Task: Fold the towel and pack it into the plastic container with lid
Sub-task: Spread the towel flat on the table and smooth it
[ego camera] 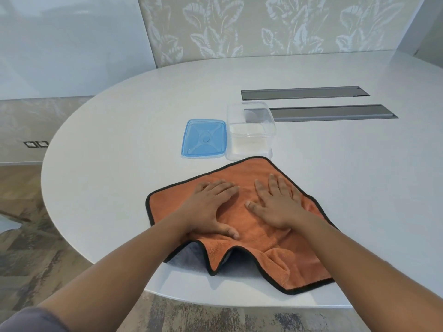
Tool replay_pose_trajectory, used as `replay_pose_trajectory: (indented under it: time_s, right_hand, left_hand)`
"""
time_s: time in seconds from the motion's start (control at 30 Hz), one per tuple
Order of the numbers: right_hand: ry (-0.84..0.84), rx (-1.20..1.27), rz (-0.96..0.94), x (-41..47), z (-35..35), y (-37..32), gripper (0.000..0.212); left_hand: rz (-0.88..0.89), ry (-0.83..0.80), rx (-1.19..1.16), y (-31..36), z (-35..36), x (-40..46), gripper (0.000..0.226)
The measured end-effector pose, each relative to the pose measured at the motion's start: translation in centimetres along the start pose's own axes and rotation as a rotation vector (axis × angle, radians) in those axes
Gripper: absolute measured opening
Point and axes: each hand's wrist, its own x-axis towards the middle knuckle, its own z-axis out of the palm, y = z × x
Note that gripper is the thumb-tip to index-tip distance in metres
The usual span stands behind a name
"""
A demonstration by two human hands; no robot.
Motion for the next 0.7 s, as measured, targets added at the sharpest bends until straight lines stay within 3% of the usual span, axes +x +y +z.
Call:
replay_pose_trajectory:
  time_s: [0.2,0.33,0.43,0.5,0.6,0.7]
  right_hand:
    - [-0.041,-0.053,0.125,-1.1,-1.1,-1.5,0.109]
    - [-0.031,-0.070,0.193,-1.5,-2.0,-2.4,0.118]
    - [0.123,-0.097,0.149,-1.1,-1.8,-2.9,0.108]
    - [0.248,-0.106,0.022,-0.4,-1.1,-2.7,0.097]
    - [0.206,-0.059,-0.099,0.4,0.1,-1.9,0.088]
    - [0.134,-0.010,-0.046,0.8,0.9,-1.1,0.092]
  left_hand:
    - [0.036,0.058,0.135,-1.6,-1.1,0.6,0.118]
    - [-0.007,-0.058,0.106,-1.9,-1.8,0.9,0.124]
    - [-0.078,-0.191,0.058,-1.6,-1.9,1.0,0.134]
    - [-0.170,-0.230,-0.028,-1.2,-1.6,0.9,0.128]
    - [-0.253,-0.208,-0.057,-0.6,-0.5,0.7,0.114]
    - [-0.201,-0.188,0.008,-0.9,0.4,0.5,0.120]
